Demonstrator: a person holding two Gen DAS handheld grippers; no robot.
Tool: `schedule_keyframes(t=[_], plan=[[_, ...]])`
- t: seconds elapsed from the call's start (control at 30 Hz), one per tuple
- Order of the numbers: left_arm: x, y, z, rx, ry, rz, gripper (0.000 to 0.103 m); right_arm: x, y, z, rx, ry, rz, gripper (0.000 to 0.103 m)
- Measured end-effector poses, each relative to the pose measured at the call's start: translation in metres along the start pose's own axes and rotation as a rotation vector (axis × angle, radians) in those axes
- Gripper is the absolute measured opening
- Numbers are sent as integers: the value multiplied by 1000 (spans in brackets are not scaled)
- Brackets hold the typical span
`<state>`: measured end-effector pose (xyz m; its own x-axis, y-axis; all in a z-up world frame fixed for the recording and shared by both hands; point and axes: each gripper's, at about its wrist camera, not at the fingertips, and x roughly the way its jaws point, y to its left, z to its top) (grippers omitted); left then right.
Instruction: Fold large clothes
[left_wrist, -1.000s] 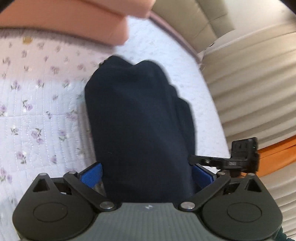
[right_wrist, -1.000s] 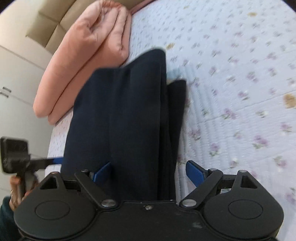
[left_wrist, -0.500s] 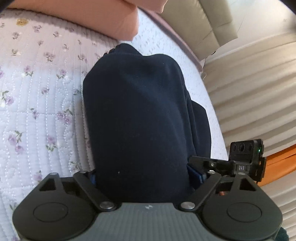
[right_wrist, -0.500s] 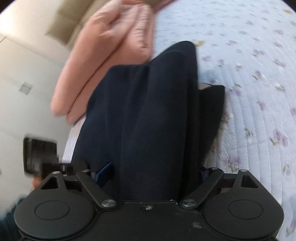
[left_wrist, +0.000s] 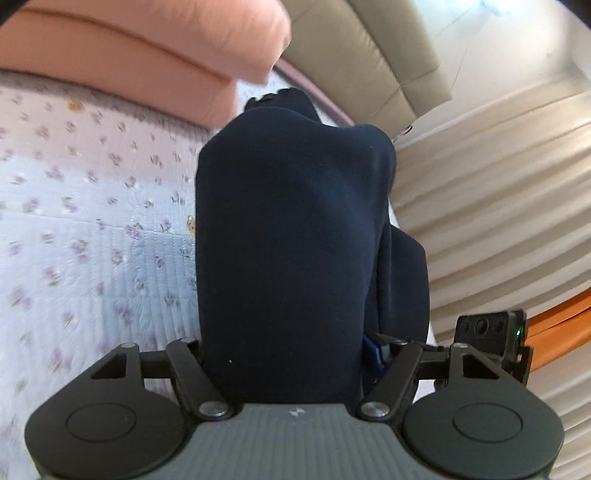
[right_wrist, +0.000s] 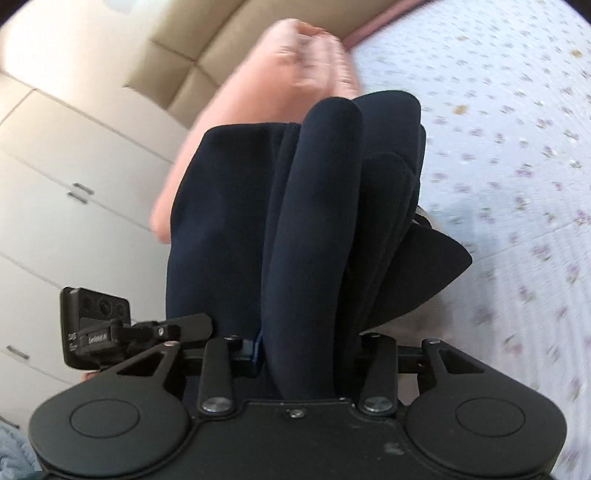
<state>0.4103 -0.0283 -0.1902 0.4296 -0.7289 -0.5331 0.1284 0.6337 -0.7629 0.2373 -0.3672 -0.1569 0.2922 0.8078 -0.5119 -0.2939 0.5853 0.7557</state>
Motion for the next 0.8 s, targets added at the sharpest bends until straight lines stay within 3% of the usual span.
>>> schedule_keyframes(t=[0.23, 0.43, 0.6, 0.8], plan=[[-107, -36, -57, 10, -40, -21, 72, -53, 83, -54, -59, 9, 118, 50], [-153, -25, -125, 5, 0, 29, 73, -58, 119, -127, -84, 111, 111, 50], [-135, 6, -137, -60, 22, 61, 74, -35, 97, -156, 5, 150, 86, 50], [-87, 60, -114, -183, 30, 38, 76, 9, 59, -134, 75, 145, 13, 50]])
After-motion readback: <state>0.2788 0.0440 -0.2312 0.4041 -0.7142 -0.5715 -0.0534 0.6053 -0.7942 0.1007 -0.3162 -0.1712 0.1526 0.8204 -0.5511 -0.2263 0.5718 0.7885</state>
